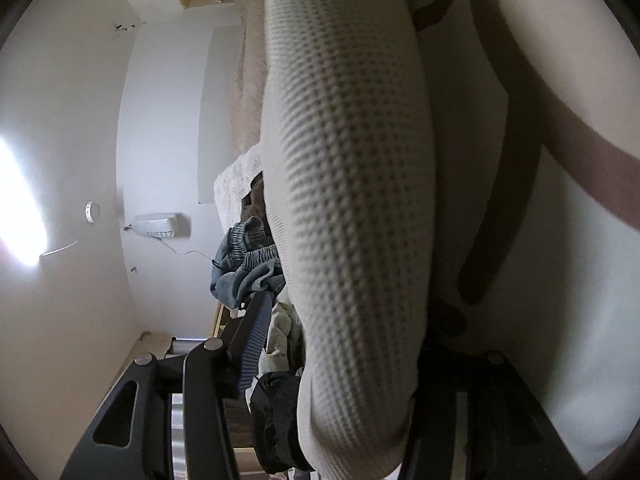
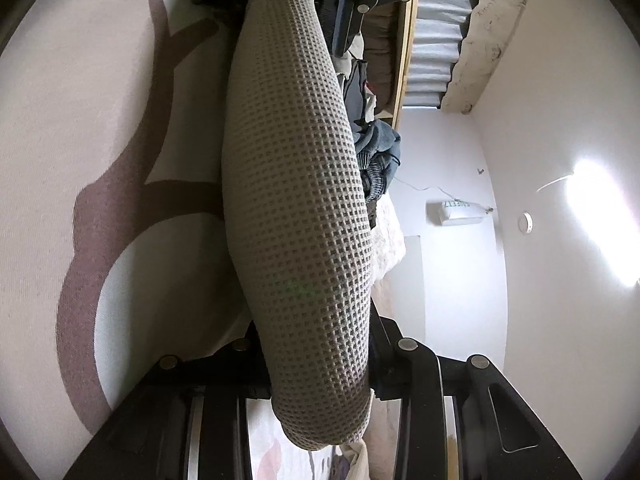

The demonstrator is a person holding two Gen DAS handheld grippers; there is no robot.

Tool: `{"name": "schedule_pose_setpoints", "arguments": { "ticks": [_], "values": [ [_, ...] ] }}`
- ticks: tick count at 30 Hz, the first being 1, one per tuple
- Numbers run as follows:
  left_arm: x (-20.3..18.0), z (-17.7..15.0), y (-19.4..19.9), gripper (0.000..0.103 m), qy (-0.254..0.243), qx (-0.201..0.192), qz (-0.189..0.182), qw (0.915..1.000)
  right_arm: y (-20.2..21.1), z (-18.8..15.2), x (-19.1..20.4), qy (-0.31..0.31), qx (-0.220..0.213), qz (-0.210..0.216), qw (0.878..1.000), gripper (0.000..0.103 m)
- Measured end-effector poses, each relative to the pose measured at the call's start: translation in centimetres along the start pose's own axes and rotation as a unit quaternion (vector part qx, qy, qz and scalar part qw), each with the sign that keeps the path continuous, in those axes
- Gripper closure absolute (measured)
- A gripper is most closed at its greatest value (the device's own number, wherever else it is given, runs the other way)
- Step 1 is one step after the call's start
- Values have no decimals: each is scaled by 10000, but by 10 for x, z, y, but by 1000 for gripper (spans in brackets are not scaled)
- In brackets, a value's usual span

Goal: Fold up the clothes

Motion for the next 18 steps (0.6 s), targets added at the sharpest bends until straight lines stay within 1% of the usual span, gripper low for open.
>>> {"name": "schedule_pose_setpoints", "arguments": {
  "ticks": [3,5,8,10,11,12,14,15,18],
  "values": [
    [5,-12,3,53,39,9,83,10000,1,-1,-2,-32,-52,39,10000,68],
    [6,-16,4,54,70,-39,95,9999,0,-1,-3,-51,-101,164,9998,68],
    [8,-22,1,59,181,-88,-139,9997,0,-1,-3,-9,-218,306,9993,68],
    [9,-28,-2,69,313,-128,-415,9986,-1,1,-4,97,-305,457,9984,68],
    [9,-30,-5,82,402,-122,-587,9974,0,1,-4,157,-347,534,9978,68],
    [10,-32,-7,85,491,-118,-693,9963,0,1,-5,243,-382,624,9970,68],
    [16,-35,-12,85,675,-102,-870,9939,-3,3,-10,492,-442,786,9947,71],
    [25,-36,-14,85,748,-102,-856,9935,-6,4,-15,674,-471,822,9932,76],
    [65,-37,-25,85,845,-175,-605,9944,-18,1,-46,918,-503,709,9920,79]
  ]
}}
Point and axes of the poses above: each gripper's, at about its wrist camera, not at the fingertips, and y roughly against the way its jaws point, x to its left, z to its top, the point moved 5 cm from there along -y, roughly the way its jaws point, and after that the axes turned 9 degrees about -x, right-handed, at the moved point
